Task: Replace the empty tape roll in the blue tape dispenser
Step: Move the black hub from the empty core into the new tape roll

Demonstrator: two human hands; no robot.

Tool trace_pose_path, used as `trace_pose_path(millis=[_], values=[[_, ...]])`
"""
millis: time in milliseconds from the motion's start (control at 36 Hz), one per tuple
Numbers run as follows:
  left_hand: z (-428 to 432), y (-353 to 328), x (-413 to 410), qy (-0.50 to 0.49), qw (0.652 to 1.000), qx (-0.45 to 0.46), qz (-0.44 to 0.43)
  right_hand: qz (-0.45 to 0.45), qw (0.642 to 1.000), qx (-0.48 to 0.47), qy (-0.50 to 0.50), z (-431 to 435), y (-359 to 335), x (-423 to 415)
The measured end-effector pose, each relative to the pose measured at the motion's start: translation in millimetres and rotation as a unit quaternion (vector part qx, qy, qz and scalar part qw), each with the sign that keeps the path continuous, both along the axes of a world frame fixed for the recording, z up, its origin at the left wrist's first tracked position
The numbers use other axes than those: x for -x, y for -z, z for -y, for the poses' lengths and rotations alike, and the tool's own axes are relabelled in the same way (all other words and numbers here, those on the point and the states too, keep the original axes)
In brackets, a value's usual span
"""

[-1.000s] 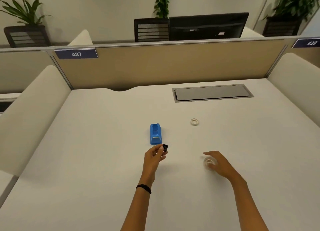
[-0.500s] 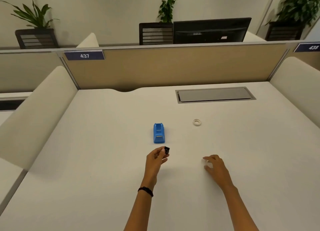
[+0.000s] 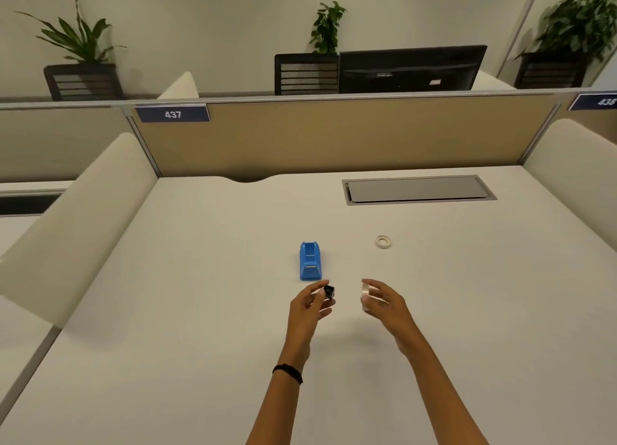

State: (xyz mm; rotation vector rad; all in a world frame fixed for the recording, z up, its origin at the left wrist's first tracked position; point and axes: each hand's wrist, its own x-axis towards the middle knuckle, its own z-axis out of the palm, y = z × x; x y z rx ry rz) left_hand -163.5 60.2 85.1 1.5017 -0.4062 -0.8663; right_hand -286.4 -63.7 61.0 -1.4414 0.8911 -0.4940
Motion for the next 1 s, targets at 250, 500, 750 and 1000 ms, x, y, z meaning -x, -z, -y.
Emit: trace_pose_path(millis=[250, 500, 750, 1000], values=[[1, 1, 0, -0.003, 1.000, 0.014, 0.003, 0.002, 0.996, 0.068, -0.053, -6, -22, -12], [7, -1, 1, -0.004, 1.000, 0.021, 0.005, 0.011, 0.995, 0.087, -0.048, -11, -32, -22], [13, 0, 1, 0.003, 1.000, 0.030, 0.004, 0.034, 0.994, 0.091, -0.040, -13, -36, -29], [16, 2, -2, -0.006, 0.999, 0.046, 0.005, 0.049, 0.994, 0.093, -0.028, -12, -35, -32]])
